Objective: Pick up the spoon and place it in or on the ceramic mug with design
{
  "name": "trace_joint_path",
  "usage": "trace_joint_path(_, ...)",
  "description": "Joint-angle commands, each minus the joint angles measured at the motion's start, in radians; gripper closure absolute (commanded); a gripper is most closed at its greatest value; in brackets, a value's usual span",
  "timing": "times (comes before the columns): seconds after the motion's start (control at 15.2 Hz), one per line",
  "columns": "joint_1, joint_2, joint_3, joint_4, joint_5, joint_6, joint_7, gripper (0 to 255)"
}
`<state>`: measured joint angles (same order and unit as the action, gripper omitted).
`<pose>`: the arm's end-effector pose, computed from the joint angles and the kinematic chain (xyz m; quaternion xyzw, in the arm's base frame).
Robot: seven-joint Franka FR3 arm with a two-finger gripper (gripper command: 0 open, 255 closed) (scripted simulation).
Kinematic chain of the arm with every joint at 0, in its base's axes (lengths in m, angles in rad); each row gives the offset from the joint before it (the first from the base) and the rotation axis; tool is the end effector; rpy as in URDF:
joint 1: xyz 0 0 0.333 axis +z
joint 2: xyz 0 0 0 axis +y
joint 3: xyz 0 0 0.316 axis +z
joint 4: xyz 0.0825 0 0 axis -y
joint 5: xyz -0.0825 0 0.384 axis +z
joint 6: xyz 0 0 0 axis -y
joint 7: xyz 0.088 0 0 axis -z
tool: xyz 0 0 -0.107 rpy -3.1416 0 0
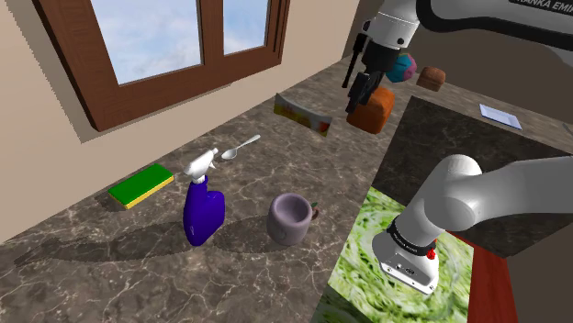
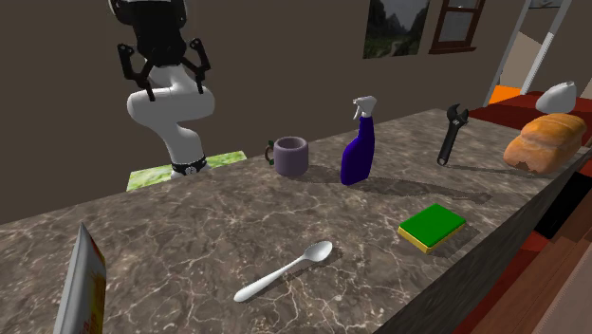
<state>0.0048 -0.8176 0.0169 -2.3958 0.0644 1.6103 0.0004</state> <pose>0.3017 0.0147 0.5849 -0.9995 -0.0073 -0.0158 0.0262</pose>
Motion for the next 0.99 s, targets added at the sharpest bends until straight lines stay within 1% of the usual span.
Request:
trace_joint_path(0.0,0.000,0.000,0.000,0.000,0.000,0.000,0.000,0)
trace_joint_path(0.46,0.023,0.186,0.084,-0.014,0.027,0.231,0.061,0)
trace_joint_path(0.92,0.030,0.418,0.166,0.043,0.015,0.436,0.132,0)
